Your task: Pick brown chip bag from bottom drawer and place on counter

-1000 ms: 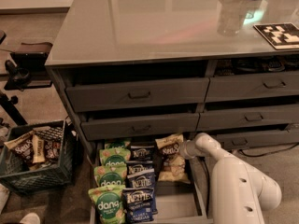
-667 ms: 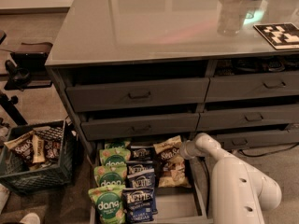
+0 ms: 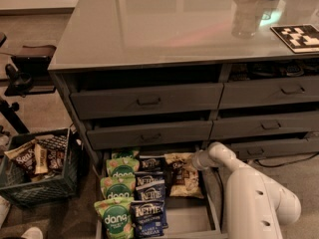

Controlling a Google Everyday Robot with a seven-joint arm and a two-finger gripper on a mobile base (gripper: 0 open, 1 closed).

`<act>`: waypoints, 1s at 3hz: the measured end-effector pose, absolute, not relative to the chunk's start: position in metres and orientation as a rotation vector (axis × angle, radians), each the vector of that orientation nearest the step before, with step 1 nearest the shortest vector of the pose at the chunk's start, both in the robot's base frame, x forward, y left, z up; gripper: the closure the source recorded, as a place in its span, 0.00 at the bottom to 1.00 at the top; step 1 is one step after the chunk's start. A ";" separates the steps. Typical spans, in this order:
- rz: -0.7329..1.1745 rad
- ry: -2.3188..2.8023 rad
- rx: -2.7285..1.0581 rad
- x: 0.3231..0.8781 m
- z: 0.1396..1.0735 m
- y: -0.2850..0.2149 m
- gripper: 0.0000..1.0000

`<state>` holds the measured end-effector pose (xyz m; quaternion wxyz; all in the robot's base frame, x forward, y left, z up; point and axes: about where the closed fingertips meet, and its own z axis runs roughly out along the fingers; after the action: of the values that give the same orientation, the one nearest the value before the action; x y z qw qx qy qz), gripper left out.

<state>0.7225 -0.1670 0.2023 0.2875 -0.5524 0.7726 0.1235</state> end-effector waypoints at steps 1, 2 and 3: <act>0.330 2.064 -1.476 0.722 0.202 -0.167 1.00; 0.330 2.064 -1.475 0.722 0.202 -0.167 1.00; 0.366 2.042 -1.467 0.713 0.230 -0.166 1.00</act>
Offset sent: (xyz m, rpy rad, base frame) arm 0.0000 0.0000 0.0000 0.0000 0.0000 0.0000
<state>0.7126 -0.1664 0.2300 0.2960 -0.5516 0.7676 0.1376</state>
